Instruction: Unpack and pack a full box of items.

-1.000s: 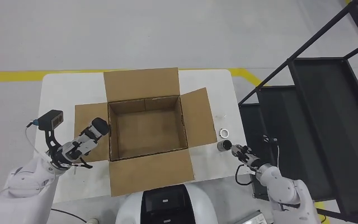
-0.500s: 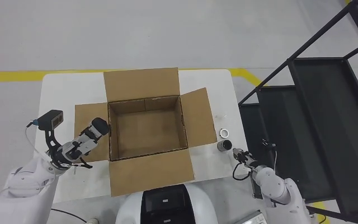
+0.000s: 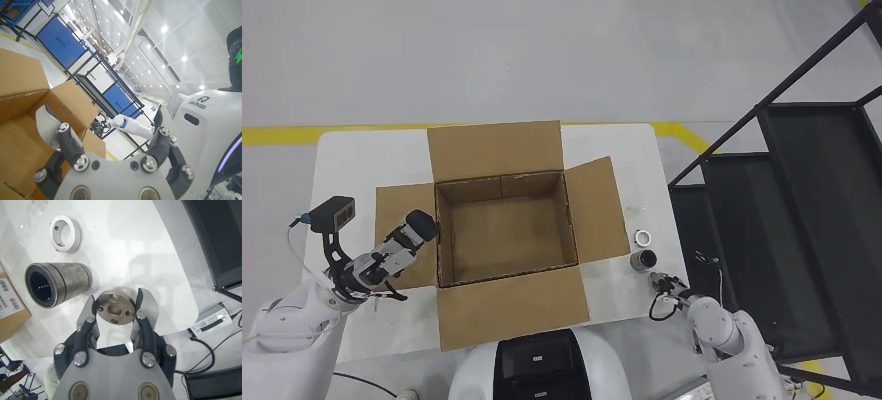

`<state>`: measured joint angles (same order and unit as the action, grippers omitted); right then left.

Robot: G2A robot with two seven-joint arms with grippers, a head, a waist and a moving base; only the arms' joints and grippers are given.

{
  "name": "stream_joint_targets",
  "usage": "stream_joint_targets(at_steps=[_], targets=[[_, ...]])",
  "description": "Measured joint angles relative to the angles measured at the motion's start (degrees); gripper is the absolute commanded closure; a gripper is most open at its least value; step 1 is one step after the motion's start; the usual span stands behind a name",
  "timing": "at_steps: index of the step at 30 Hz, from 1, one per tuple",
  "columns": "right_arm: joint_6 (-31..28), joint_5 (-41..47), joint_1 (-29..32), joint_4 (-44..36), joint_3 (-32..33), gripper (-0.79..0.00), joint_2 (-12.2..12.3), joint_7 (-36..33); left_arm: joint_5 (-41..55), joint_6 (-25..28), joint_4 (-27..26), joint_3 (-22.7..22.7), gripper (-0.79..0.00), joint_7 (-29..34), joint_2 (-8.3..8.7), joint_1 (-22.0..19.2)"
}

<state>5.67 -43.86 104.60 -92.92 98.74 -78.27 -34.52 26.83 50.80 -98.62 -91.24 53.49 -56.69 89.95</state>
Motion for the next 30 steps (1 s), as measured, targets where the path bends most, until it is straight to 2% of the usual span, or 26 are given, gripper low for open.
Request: stream_joint_targets(at_steps=[8, 17, 23, 30], targets=[[0.4, 0.8, -0.7, -0.4, -0.4, -0.785, 0.3, 0.1, 0.0, 0.0, 0.0, 0.0, -0.785, 0.0, 0.0, 0.0], [-0.5, 6.3, 4.3, -9.4, 3.6, -0.785, 0.5, 2.9, 0.0, 0.0, 0.0, 0.0, -0.785, 0.0, 0.0, 0.0], [-6.5, 13.9, 7.5, -15.1, 5.7, -0.785, 0.6, 4.4, 0.0, 0.0, 0.0, 0.0, -0.785, 0.0, 0.0, 0.0], [-10.1, -1.3, 7.8, -13.8, 3.8, -0.785, 1.6, 3.0, 0.0, 0.0, 0.0, 0.0, -0.785, 0.0, 0.0, 0.0]])
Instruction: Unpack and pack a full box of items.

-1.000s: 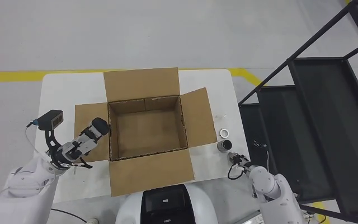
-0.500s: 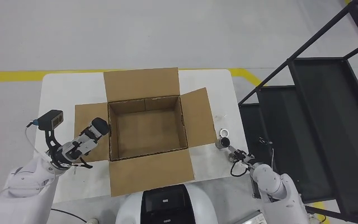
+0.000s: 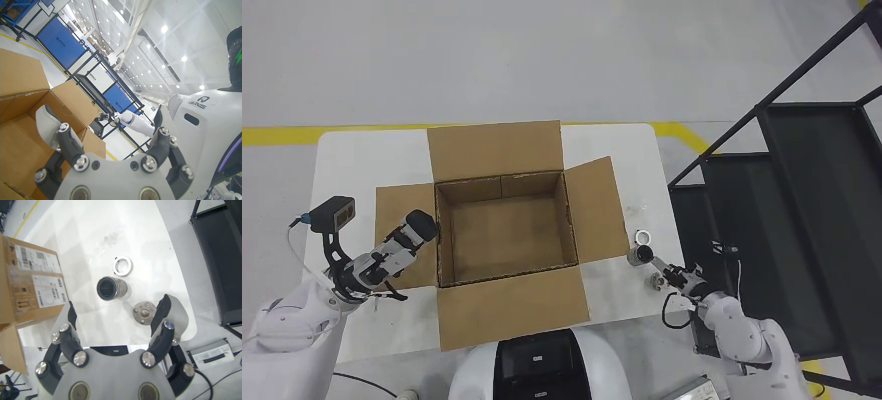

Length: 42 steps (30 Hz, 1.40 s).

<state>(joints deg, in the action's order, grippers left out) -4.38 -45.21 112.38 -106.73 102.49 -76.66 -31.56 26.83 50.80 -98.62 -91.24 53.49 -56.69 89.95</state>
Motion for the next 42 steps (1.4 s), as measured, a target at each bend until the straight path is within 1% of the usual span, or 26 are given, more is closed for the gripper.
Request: stream_joint_targets(at_steps=[5, 12, 18, 19, 20, 21, 22, 23, 24, 25, 27, 29, 30, 31, 33, 34, 36, 38, 42], targets=[[1.3, -5.9, -2.3, 3.6, -2.4, -0.785, 0.2, -0.2, 0.0, 0.0, 0.0, 0.0, -0.785, 0.0, 0.0, 0.0], [5.1, -8.9, -7.4, 10.6, -5.7, -0.785, 0.3, -0.6, 0.0, 0.0, 0.0, 0.0, -0.785, 0.0, 0.0, 0.0], [7.6, -11.4, -9.1, 13.3, -7.0, -0.785, 0.4, -0.9, 0.0, 0.0, 0.0, 0.0, -0.785, 0.0, 0.0, 0.0], [7.7, -11.5, -9.2, 13.5, -7.2, -0.776, 0.4, -0.9, 0.0, 0.0, 0.0, 0.0, -0.785, 0.0, 0.0, 0.0], [7.8, -11.7, -9.2, 13.5, -7.3, -0.727, 0.4, -1.0, 0.0, 0.0, 0.0, 0.0, -0.785, 0.0, 0.0, 0.0], [7.9, -11.9, -9.2, 13.6, -7.5, -0.643, 0.5, -1.2, 0.0, 0.0, 0.0, 0.0, -0.785, 0.0, 0.0, 0.0], [8.0, -12.0, -9.2, 13.5, -7.6, -0.643, 0.5, -1.3, 0.0, 0.0, 0.0, 0.0, -0.785, 0.0, 0.0, 0.0], [8.1, -12.2, -9.1, 13.4, -7.7, -0.582, 0.5, -1.4, 0.0, 0.0, 0.0, 0.0, -0.785, 0.0, 0.0, 0.0], [8.3, -12.6, -8.9, 13.3, -7.9, -0.585, 0.5, -1.6, 0.0, 0.0, 0.0, 0.0, -0.785, 0.0, 0.0, 0.0], [8.5, -12.9, -8.8, 13.2, -8.1, -0.616, 0.6, -1.8, 0.0, 0.0, 0.0, 0.0, -0.785, 0.0, 0.0, 0.0], [9.0, -13.1, -8.7, 13.1, -8.5, -0.61, 0.6, -1.9, 0.0, 0.0, 0.0, 0.0, -0.785, 0.0, 0.0, 0.0], [9.5, -13.6, -8.7, 13.3, -9.1, -0.502, 0.6, -1.9, 0.0, 0.0, 0.0, 0.0, -0.785, 0.0, 0.0, 0.0], [9.8, -13.5, -8.8, 13.5, -9.4, -0.428, 0.5, -1.9, 0.0, 0.0, 0.0, 0.0, -0.785, 0.0, 0.0, 0.0], [10.1, -13.5, -8.9, 13.6, -9.5, -0.385, 0.5, -1.8, 0.0, 0.0, 0.0, 0.0, -0.785, 0.0, 0.0, 0.0], [10.6, -13.6, -9.3, 14.1, -9.9, -0.354, 0.5, -1.7, 0.0, 0.0, 0.0, 0.0, -0.785, 0.0, 0.0, 0.0], [10.9, -13.7, -9.4, 14.2, -10.0, -0.314, 0.5, -1.6, 0.0, 0.0, 0.0, 0.0, -0.785, 0.0, 0.0, 0.0], [11.7, -14.2, -9.5, 14.4, -10.2, -0.194, 0.5, -1.6, 0.0, 0.0, 0.0, 0.0, -0.785, 0.0, 0.0, 0.0], [12.2, -14.5, -9.6, 14.4, -10.3, -0.006, 0.6, -1.6, 0.0, 0.0, 0.0, 0.0, -0.785, 0.0, 0.0, 0.0], [13.2, -15.4, -8.8, 12.9, -10.3, 0.0, 0.7, -1.7, 0.0, 0.0, 0.0, 0.0, -0.785, 0.0, 0.0, 0.0]])
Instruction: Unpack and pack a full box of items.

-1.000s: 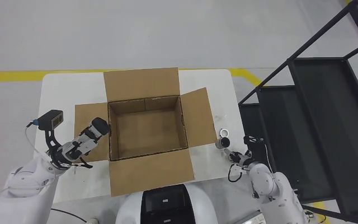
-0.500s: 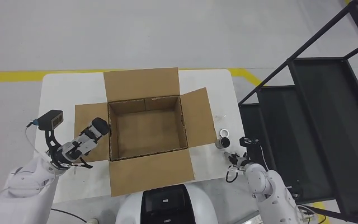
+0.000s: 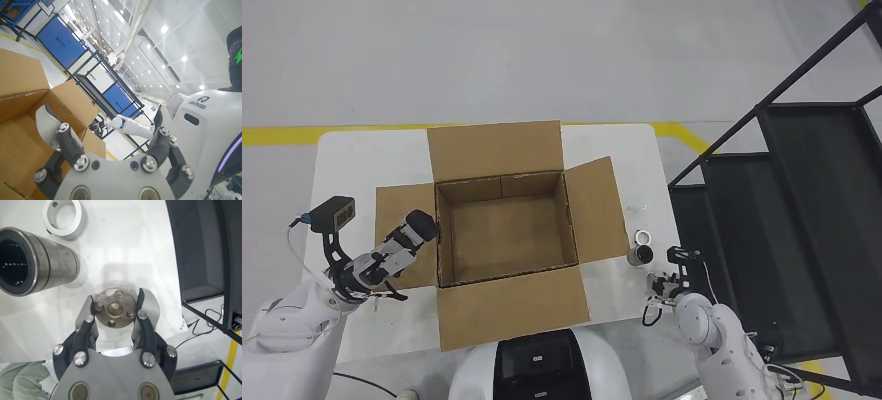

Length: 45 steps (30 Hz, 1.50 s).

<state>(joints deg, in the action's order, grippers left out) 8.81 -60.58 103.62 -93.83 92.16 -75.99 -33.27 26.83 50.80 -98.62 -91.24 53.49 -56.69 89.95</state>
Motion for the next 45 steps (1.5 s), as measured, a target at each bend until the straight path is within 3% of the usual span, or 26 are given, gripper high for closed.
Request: stream_joint_targets(at_steps=[11, 19, 28, 35, 45], targets=[[-0.6, 8.0, 5.9, -12.2, 4.9, 0.0, 0.1, 3.3, 0.0, 0.0, 0.0, 0.0, -0.785, 0.0, 0.0, 0.0], [-2.7, 16.1, 11.3, -27.4, 8.8, 0.0, -0.1, 9.3, 0.0, 0.0, 0.0, 0.0, -0.785, 0.0, 0.0, 0.0], [-8.4, 17.9, 12.3, -40.4, 5.2, 0.0, -0.3, 14.6, 0.0, 0.0, 0.0, 0.0, -0.785, 0.0, 0.0, 0.0], [-11.3, 12.1, 4.9, -40.8, -4.3, 0.0, 0.1, 8.0, 0.0, 0.0, 0.0, 0.0, -0.785, 0.0, 0.0, 0.0], [-2.6, -2.4, -14.3, -29.2, -27.2, 0.0, -1.2, -5.2, 0.0, 0.0, 0.0, 0.0, -0.785, 0.0, 0.0, 0.0]])
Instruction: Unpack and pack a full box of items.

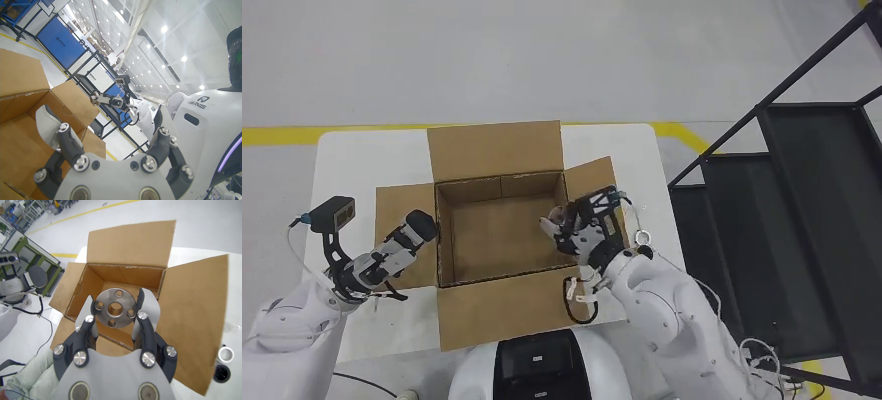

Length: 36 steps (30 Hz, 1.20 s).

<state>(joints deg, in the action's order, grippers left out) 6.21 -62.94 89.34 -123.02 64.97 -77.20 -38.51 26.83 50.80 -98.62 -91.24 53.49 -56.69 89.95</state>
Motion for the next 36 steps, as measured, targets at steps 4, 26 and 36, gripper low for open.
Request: stream_joint_targets(at_steps=[4, 26, 36], targets=[[4.8, -4.0, -6.4, 6.1, -6.4, 0.0, -1.1, -3.1, 0.0, 0.0, 0.0, 0.0, -0.785, 0.0, 0.0, 0.0], [8.5, -3.3, -11.3, 11.0, -9.0, 0.0, -2.0, -4.4, 0.0, 0.0, 0.0, 0.0, -0.785, 0.0, 0.0, 0.0], [7.7, -1.1, -25.6, 25.5, -17.0, 0.0, -4.9, -10.9, 0.0, 0.0, 0.0, 0.0, -0.785, 0.0, 0.0, 0.0]])
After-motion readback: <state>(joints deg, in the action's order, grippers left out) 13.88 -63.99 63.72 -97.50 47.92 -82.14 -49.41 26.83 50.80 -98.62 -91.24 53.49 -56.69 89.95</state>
